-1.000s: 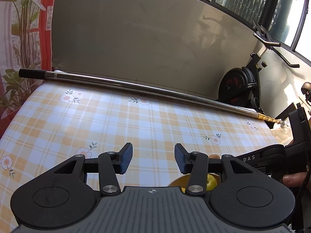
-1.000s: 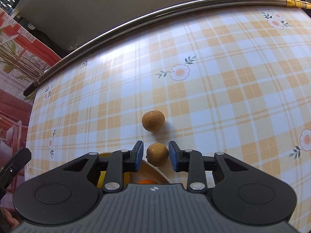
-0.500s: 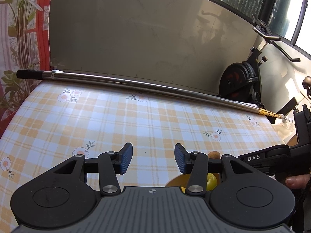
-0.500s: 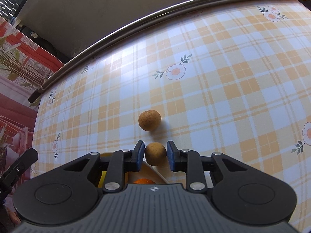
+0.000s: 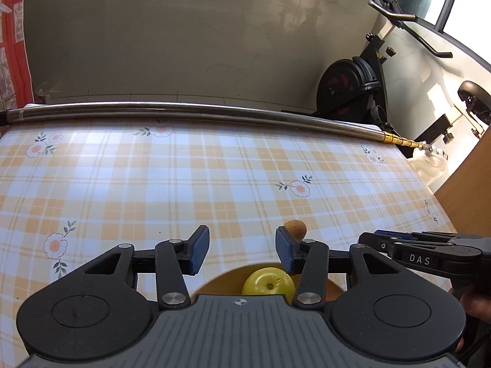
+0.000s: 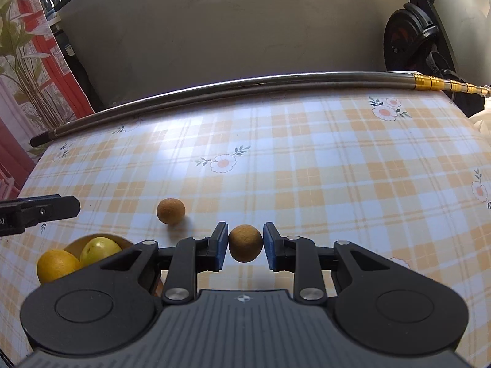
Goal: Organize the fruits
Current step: 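Grasp the last brown kiwi on the cloth with the left gripper while the right gripper holds its kiwi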
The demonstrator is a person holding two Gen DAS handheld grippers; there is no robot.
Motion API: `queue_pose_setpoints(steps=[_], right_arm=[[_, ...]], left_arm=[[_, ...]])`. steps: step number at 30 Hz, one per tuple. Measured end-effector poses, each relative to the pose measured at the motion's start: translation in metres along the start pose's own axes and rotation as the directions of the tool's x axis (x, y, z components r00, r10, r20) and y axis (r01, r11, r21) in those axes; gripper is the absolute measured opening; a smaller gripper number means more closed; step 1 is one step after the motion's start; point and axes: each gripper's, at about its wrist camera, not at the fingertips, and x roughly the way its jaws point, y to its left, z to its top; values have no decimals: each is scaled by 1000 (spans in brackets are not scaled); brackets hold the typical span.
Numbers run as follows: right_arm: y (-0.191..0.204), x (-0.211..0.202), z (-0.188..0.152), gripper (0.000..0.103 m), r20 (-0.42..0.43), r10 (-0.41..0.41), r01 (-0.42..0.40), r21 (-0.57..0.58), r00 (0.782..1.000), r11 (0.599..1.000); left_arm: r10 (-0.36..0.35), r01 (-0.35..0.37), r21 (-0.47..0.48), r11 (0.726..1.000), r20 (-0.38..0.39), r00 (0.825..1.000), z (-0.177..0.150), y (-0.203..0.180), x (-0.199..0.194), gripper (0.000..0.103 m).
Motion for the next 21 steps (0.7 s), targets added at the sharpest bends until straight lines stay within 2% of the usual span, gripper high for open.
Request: queue_pose_setpoints(steps=[4,11,21], right_arm=[[-12,2,-11,28,2,23,-23,18,1000,1000],[-2,-4,-25,28,52,38,-32,-104,998,994],[-7,0,-26,28,69,74,-67,-104,995,992]], left_arm=[[-13,14,21,1000,-42,999,6,-15,22,50],[-17,15,-14,1000,-95,995,13,-24,54,50],[-5,2,-21,1000,-133,991,14,-29,73,50]])
